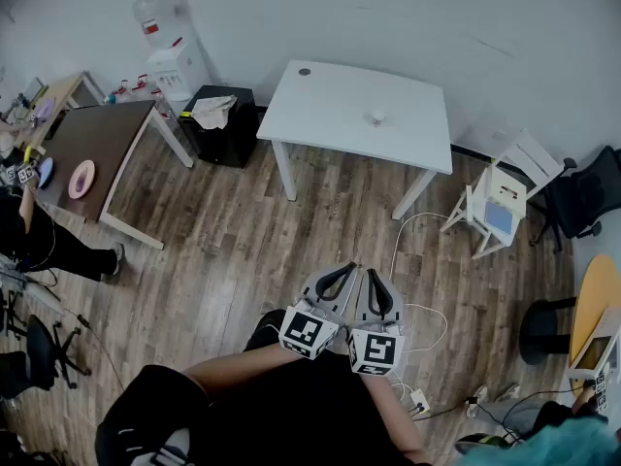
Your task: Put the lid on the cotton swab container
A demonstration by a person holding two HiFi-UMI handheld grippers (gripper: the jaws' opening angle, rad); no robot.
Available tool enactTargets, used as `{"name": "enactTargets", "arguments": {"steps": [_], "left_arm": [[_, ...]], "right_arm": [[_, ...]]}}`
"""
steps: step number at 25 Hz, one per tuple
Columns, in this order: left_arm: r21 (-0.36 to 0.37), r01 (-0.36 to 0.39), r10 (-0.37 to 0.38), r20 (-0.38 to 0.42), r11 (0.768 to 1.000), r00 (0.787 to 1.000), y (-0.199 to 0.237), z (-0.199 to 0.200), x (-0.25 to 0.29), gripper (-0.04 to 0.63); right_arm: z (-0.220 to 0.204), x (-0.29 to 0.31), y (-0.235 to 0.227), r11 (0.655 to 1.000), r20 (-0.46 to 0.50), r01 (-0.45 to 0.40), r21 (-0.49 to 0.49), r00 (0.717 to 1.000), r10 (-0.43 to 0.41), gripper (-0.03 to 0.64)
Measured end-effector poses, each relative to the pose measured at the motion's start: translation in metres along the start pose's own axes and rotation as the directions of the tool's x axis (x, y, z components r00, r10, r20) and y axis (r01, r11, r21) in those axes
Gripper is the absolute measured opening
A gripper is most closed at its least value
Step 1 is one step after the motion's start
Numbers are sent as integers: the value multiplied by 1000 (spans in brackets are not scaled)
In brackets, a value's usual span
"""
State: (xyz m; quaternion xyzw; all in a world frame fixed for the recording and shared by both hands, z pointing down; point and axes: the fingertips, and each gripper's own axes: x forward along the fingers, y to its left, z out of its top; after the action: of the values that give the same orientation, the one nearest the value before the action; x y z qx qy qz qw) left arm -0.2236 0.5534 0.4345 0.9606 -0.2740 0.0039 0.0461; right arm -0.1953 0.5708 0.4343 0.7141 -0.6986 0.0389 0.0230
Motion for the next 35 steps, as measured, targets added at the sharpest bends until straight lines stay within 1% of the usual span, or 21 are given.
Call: {"name": "enactTargets", "arguments": {"steps": [2, 4, 6, 8, 10, 13, 16, 18, 20, 23, 25, 28, 31, 35], "left_arm": [[-42, 2, -2, 11, 999, 1000, -14, -3, 4, 17], [-71, -7, 8, 14, 997, 1000, -19, -4, 8, 17], [-63, -19, 20, 7, 998, 1000, -16, -5, 10, 17], [-44, -21, 21, 1, 999, 1000, -12, -11, 14, 17], [-42, -17, 16, -11, 999, 1000, -8, -19, 20, 17], [-56, -11, 10, -22, 998, 1000, -2, -28, 35, 17], [-55, 5, -6, -10, 998, 1000, 3, -28, 59, 17], [-51, 16, -16, 0, 999, 1000, 8, -25, 77, 17], [-55, 26, -26, 3, 998, 1000, 12, -24, 94, 17], [-57, 33, -33, 6, 998, 999, 22, -25, 116, 17], [-28, 30, -29, 19, 999, 999, 32, -24, 133, 17], [9, 41, -41, 49, 999, 998, 50, -13, 163, 17], [-11, 53, -52, 51, 999, 997, 79, -4, 192, 17], [-51, 70, -69, 25, 996, 997, 115, -4, 224, 17]], "right_arm": [[-10, -10, -24, 998, -27, 7, 58, 1000, -5, 35], [-13, -18, -49, 993, -29, 23, 116, 999, -20, 37], [-9, -22, -69, 989, -1, 45, 142, 999, -45, 38], [-3, -21, -82, 989, 26, 61, 134, 998, -65, 38], [1, -17, -90, 990, 37, 71, 122, 996, -76, 38], [2, -8, -94, 992, 37, 59, 110, 997, -63, 38], [-4, 6, -97, 994, 24, 43, 100, 999, -45, 38], [-8, 19, -100, 994, 8, 41, 98, 999, -42, 38], [-8, 33, -107, 993, 11, 66, 99, 998, -68, 38], [-4, 59, -117, 993, 12, 101, 62, 995, -102, 38], [-6, 84, -120, 995, -11, 85, 47, 996, -85, 37], [-10, 125, -121, 998, -45, 38, 47, 998, -36, 37], [-5, 167, -120, 999, -59, 19, 38, 998, -17, 35], [4, 215, -124, 999, -67, 36, 15, 997, -35, 37]]}}
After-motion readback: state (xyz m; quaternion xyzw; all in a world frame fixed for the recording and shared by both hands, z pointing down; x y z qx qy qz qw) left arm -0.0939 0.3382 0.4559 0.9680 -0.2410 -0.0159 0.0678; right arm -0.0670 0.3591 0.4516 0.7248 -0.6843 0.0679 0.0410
